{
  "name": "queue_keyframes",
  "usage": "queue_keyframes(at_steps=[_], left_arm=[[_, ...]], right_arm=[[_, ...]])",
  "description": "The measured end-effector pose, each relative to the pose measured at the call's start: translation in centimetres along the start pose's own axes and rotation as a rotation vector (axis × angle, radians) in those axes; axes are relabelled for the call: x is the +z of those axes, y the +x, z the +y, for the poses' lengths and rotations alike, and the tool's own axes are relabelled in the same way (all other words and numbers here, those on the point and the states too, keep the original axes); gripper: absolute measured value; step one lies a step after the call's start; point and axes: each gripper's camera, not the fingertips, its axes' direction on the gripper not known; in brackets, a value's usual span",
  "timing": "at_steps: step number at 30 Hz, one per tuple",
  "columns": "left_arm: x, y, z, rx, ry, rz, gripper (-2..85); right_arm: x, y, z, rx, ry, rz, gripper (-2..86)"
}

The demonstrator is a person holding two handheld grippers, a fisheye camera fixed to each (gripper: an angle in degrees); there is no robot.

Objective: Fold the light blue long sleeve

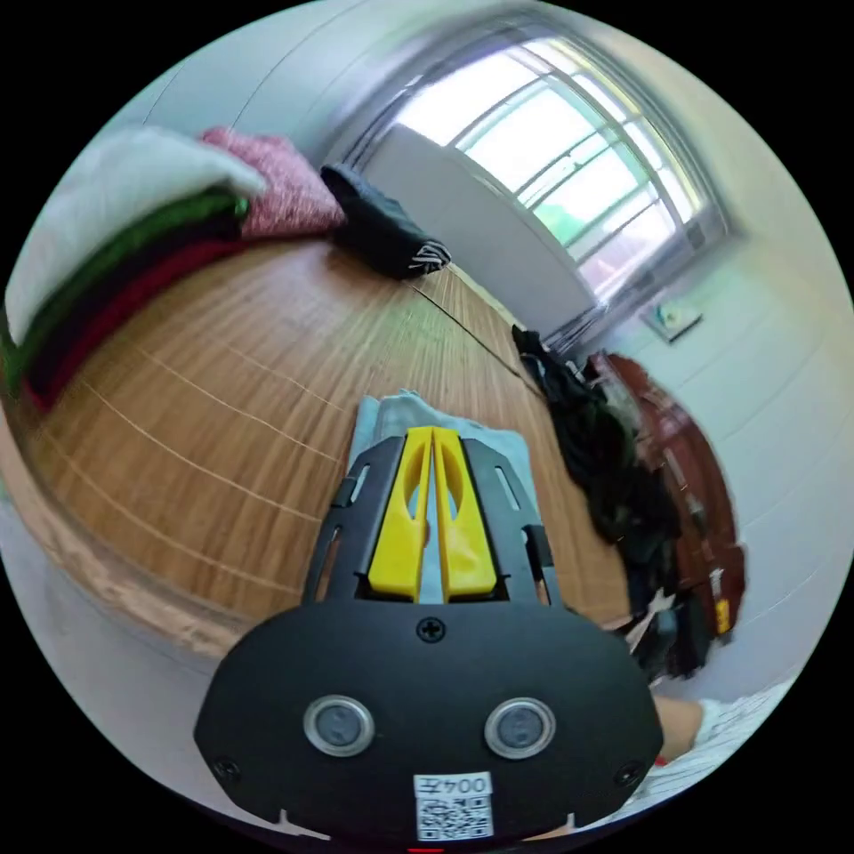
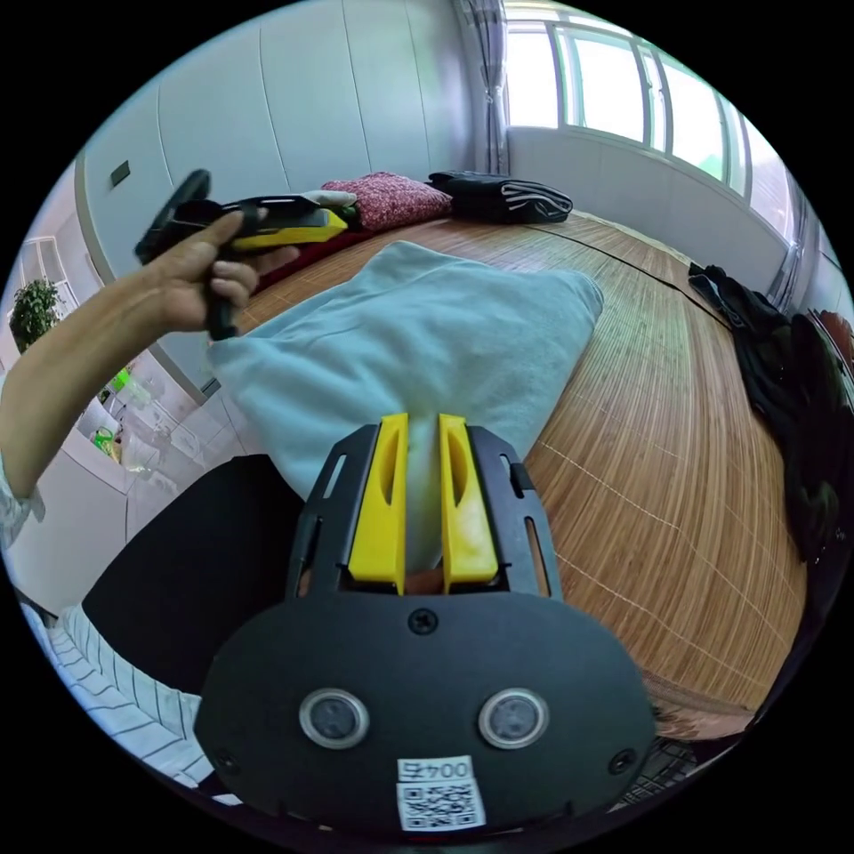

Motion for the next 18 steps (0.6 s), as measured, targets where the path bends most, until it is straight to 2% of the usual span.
queue_keyframes(at_steps=[4, 6, 8, 9, 11, 18], left_arm=[[-2.2, 5.7, 7.6, 0.264, -0.026, -0.186, 0.2], [-0.3, 6.2, 11.5, 0.329, -0.044, -0.266, 0.2], [5.0, 3.9, 15.6, 0.371, -0.166, -0.371, 0.3], [6.5, 3.0, 16.4, 0.369, -0.200, -0.381, 0.4], [6.7, 0.9, 18.3, 0.404, -0.118, -0.346, 0.4], [7.4, -3.8, 17.1, 0.313, -0.194, -0.227, 0.2]], right_arm=[[-0.4, 0.6, -0.8, 0.040, -0.028, -0.012, 6.6], [-0.6, 0.8, -1.2, 0.054, -0.042, -0.015, 6.6], [-0.7, 0.7, -1.6, 0.042, -0.061, 0.003, 6.6], [-0.7, 0.7, -1.7, 0.039, -0.067, 0.007, 6.6], [-0.8, 0.7, -2.2, 0.034, -0.095, 0.014, 6.6], [-1.1, 1.0, -2.5, 0.040, -0.102, 0.021, 6.7]])
